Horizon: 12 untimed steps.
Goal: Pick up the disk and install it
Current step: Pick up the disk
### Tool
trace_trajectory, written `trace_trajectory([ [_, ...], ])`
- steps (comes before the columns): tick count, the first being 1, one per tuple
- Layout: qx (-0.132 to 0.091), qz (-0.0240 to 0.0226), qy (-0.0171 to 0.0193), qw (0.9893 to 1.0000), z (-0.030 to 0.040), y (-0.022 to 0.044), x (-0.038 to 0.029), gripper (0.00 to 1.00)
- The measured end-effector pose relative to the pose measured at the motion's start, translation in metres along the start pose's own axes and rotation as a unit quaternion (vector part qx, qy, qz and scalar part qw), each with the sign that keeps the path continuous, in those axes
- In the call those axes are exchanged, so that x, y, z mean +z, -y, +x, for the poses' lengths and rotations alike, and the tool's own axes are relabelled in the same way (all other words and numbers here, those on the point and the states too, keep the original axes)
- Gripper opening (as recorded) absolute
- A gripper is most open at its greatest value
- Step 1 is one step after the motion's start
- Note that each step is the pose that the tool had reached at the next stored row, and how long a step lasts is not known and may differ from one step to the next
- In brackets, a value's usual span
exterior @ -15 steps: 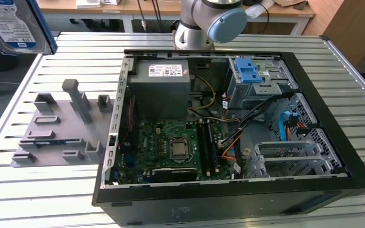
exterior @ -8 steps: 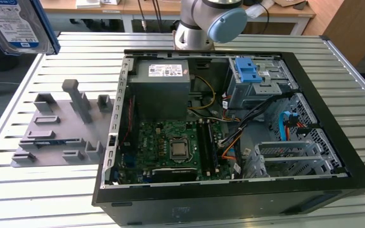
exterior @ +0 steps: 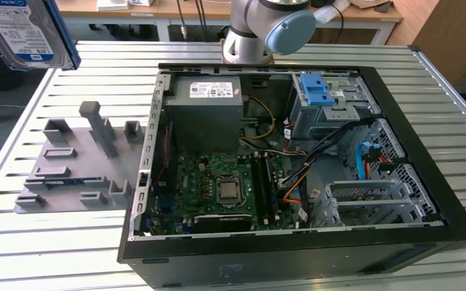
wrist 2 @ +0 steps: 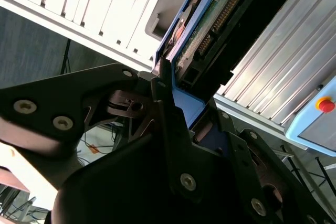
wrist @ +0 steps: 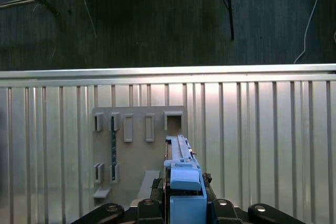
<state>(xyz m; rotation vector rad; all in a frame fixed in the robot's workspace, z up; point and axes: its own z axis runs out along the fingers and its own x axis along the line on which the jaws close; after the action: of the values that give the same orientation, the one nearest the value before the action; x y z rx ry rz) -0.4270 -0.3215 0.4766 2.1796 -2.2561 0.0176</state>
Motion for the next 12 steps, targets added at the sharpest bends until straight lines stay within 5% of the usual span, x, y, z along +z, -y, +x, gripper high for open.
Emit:
trace_trajectory([
  [12, 0.000, 0.0000, 0.0000, 1.0000, 0.0032, 0.0107, 0.0000, 0.36],
])
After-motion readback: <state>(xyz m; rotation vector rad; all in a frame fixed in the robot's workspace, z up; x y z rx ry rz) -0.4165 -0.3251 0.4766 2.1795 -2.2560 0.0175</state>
